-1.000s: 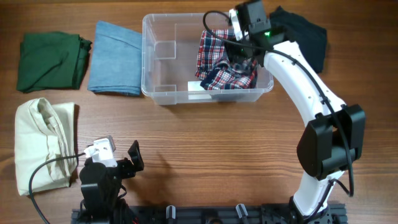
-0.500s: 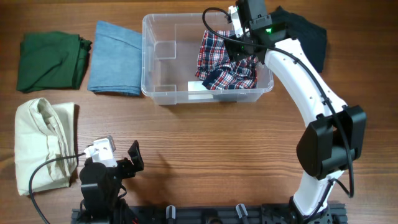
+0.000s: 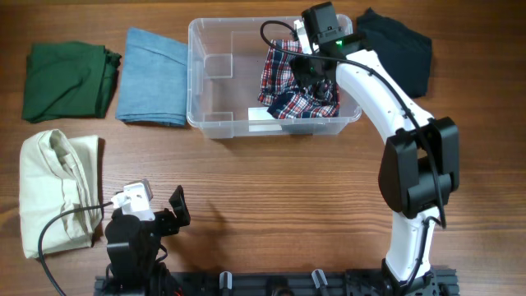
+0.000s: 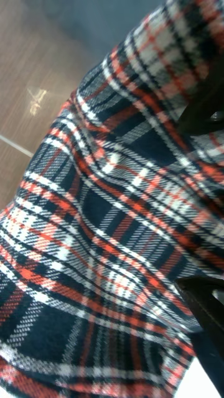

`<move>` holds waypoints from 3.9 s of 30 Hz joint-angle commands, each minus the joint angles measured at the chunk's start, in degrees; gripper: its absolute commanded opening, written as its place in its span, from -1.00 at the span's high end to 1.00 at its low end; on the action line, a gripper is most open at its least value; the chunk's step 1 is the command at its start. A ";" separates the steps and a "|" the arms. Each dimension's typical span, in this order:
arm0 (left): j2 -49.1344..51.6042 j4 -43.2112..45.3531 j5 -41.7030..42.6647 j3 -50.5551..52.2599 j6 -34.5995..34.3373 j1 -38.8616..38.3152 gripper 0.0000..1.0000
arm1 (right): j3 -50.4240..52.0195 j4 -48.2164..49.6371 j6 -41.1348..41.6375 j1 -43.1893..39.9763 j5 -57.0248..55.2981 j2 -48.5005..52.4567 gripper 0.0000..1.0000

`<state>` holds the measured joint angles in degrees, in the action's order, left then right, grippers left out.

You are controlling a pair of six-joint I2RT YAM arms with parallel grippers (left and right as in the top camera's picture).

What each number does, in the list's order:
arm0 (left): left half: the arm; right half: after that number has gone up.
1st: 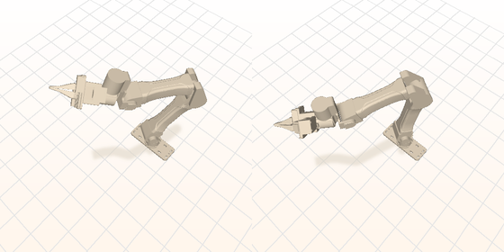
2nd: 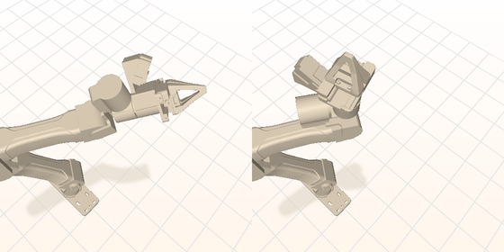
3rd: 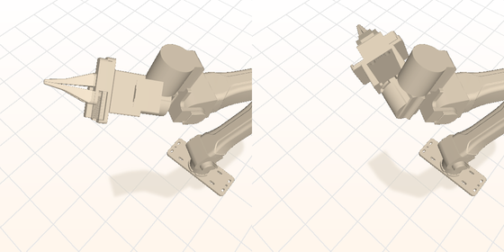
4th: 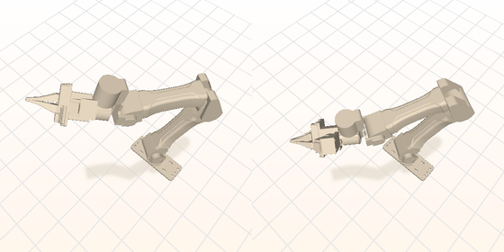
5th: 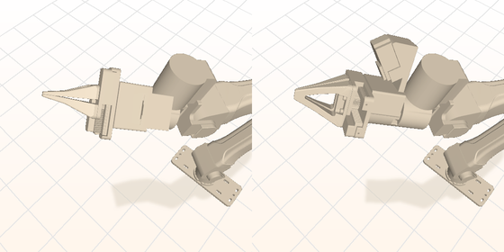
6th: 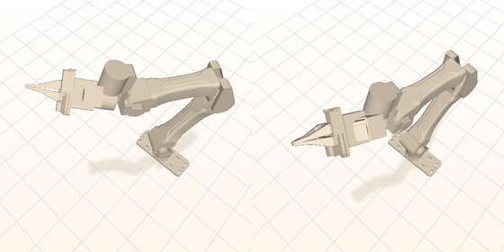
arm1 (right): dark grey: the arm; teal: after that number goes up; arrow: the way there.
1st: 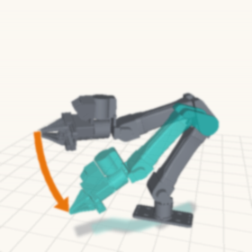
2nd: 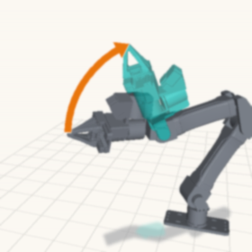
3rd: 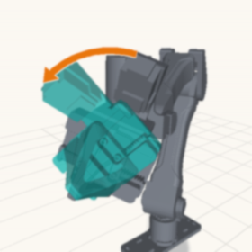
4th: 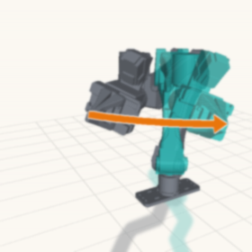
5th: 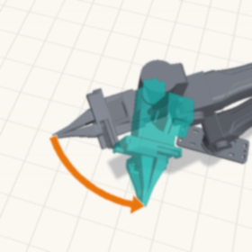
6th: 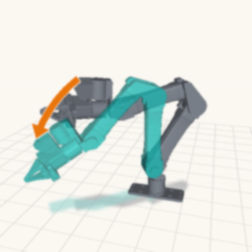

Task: Pack container
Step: 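Press and tuck the plaid garment flat inside the bin with the right gripper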

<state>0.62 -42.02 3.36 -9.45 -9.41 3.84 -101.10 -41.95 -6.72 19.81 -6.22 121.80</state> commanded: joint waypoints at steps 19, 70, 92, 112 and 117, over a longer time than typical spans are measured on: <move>-0.46 -0.59 0.87 0.02 -0.87 0.35 -1.00 | -1.81 3.13 0.70 -0.83 6.16 6.49 -0.60; -0.46 -0.59 0.87 0.02 -0.87 0.35 -0.99 | -5.44 13.94 0.37 5.38 21.53 11.19 -0.51; -0.46 -0.59 0.87 0.02 -0.87 0.35 -0.99 | -5.55 14.03 -2.27 6.45 27.26 11.21 -0.51; -0.46 -0.59 0.87 0.02 -0.87 0.35 -0.99 | -17.81 0.31 -5.11 5.42 22.88 3.08 -0.99; -0.46 -0.59 0.87 0.02 -0.87 0.35 -0.99 | -17.84 -2.71 2.86 0.02 22.95 -4.17 -1.00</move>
<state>0.62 -42.02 3.36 -9.45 -9.58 3.84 -116.86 -43.77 -10.02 24.38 17.69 124.29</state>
